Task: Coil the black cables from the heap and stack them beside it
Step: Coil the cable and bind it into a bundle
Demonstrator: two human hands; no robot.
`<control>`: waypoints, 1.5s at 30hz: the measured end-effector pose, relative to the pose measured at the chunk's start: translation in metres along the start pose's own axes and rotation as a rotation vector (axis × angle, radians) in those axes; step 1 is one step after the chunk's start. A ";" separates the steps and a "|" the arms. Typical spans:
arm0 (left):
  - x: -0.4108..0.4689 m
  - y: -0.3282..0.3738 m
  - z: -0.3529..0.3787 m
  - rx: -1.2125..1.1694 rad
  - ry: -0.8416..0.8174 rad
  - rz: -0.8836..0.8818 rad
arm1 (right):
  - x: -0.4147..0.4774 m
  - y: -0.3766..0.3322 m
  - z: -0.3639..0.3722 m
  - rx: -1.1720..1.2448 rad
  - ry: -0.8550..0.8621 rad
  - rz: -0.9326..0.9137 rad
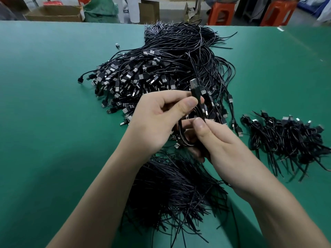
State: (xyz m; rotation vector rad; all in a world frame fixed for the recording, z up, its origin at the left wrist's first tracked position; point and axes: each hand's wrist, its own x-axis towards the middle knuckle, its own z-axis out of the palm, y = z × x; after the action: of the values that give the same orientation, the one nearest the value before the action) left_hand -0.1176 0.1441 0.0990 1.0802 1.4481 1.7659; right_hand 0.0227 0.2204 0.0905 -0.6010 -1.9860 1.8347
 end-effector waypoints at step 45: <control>-0.005 -0.005 0.027 -0.095 -0.005 0.078 | -0.001 -0.006 -0.007 0.023 -0.005 -0.048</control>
State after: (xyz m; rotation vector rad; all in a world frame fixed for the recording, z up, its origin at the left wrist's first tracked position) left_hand -0.0920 0.1534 0.0951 1.1046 1.3217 1.8653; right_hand 0.0268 0.2251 0.0972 -0.5387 -1.9628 1.8293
